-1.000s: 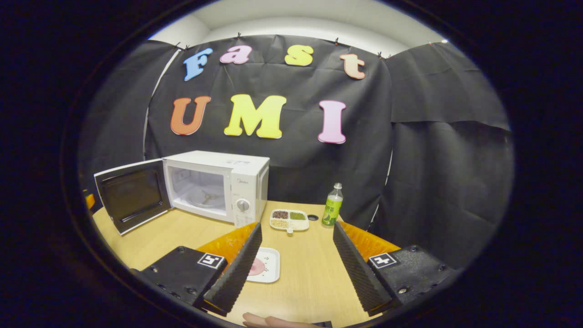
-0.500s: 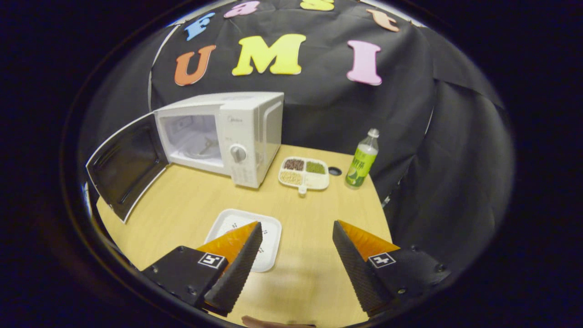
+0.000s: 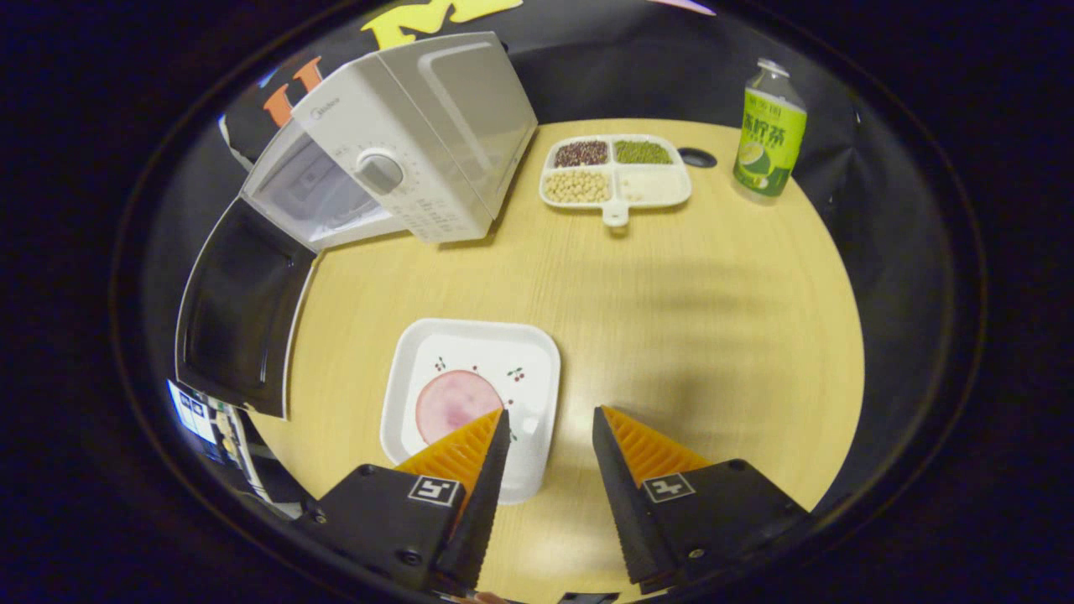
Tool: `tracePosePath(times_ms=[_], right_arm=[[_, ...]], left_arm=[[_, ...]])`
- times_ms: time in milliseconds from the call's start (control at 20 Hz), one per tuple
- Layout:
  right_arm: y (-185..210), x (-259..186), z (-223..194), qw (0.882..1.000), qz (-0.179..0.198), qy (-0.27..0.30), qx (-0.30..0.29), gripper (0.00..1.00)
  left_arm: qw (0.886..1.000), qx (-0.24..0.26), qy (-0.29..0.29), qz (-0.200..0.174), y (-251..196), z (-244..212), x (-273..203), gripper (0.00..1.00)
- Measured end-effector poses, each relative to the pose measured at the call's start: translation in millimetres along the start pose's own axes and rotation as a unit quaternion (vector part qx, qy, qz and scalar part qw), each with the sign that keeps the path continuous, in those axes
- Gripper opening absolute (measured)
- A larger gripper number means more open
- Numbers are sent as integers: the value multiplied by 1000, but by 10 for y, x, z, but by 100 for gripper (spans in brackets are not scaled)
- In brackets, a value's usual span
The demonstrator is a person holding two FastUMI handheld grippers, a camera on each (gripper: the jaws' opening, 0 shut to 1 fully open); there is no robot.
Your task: Open the microwave oven with the left hand, put the food in, and close the microwave oven.
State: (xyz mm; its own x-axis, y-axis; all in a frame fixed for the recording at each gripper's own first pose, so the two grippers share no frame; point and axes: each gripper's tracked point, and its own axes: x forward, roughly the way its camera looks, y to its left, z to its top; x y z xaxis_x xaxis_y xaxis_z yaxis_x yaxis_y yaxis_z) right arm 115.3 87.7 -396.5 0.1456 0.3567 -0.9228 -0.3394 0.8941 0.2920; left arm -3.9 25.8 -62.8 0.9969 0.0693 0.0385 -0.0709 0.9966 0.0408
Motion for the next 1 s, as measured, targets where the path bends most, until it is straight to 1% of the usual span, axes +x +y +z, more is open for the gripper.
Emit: tracePosePath(times_ms=[50,100,150,200,250,300,350,450,600,700,750,800,850,950,1000], right_arm=[[49,49,-59,1000,17,23,0,60],[63,99,-106,999,27,45,2,57],[74,146,-170,997,33,75,3,48],[39,169,-107,997,28,73,-2,43],[15,177,-119,995,39,87,-14,24],[36,193,-132,994,54,90,-13,14],[7,207,-106,994,60,90,-3,4],[28,191,-100,993,73,94,9,4],[61,186,-142,992,89,81,47,4],[168,171,-228,986,125,77,73,4],[196,167,-247,984,134,71,90,4],[222,158,-251,982,144,64,100,4],[245,155,-233,981,150,53,109,4],[354,103,-201,978,164,33,122,4],[441,48,-221,976,173,30,130,0]], left_arm=[[1000,-2,3,-4,-35,-13,21,94],[1000,-3,7,-4,-35,-35,54,93],[1000,-4,8,-1,-7,-44,71,82],[1000,-5,9,3,13,-51,85,93],[1000,-8,10,7,32,-57,81,93],[1000,-11,11,10,53,-59,72,93],[1000,-14,8,12,79,-52,57,93],[1000,-15,7,18,140,-64,48,93],[1000,-13,6,24,220,-89,-3,93],[1000,-12,8,21,262,-125,-36,93],[1000,-11,11,19,279,-133,-53,93],[1000,-13,14,17,296,-140,-68,82],[1000,-14,15,14,306,-145,-87,93],[1000,-12,8,9,318,-117,-116,93],[1000,-9,6,7,321,-118,-134,93]])
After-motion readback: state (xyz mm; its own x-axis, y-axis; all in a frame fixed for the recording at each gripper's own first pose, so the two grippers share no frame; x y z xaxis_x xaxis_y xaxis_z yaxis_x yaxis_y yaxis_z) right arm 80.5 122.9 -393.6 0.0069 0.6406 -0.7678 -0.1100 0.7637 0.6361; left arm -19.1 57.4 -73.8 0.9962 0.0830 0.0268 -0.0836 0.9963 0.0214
